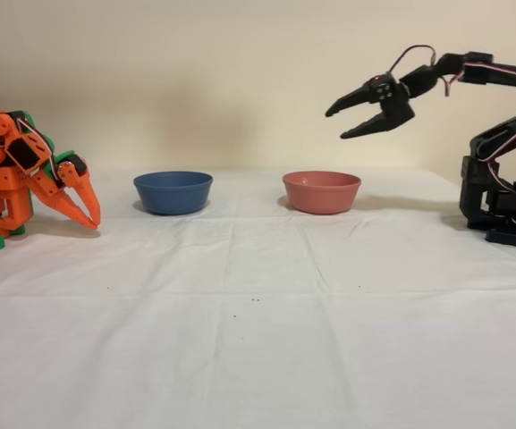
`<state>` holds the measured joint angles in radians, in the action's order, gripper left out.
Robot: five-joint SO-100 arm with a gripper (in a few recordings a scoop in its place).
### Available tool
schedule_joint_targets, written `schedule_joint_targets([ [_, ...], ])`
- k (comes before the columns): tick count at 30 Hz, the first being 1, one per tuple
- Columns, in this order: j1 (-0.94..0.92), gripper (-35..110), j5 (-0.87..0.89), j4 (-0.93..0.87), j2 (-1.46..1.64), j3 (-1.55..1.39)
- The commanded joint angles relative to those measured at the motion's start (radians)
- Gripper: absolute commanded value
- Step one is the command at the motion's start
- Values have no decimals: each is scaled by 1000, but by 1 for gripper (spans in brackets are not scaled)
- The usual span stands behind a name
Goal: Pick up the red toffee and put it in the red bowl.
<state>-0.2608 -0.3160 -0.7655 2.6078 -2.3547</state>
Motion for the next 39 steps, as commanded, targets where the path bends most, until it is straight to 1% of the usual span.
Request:
schedule_joint_targets([
  [1,71,17,-9,-26,169,-63],
  [8,192,8,12,-64,327,-178],
  [12,207,5,20,-75,387,-233],
  [14,207,1,32,-83,397,-250],
  [22,207,1,129,-152,549,-356],
  [28,206,1,264,-184,607,-428],
  [30,207,1,290,-172,609,-457],
  [35,207,1,288,-123,609,-561],
  [39,207,2,233,17,609,-704],
])
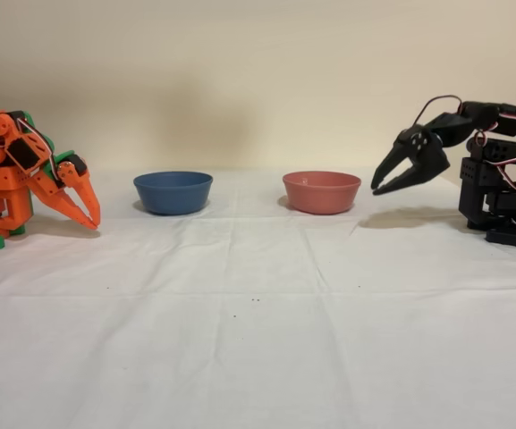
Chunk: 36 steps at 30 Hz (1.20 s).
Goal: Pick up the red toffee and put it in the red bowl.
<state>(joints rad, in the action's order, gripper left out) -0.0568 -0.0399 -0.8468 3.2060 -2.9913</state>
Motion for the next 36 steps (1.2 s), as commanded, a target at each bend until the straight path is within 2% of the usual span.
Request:
schedule_joint_targets([
  [1,3,3,-48,94,11,-72],
  [8,15,4,-61,-17,11,-72],
  [36,15,1,-52,-37,11,-72],
])
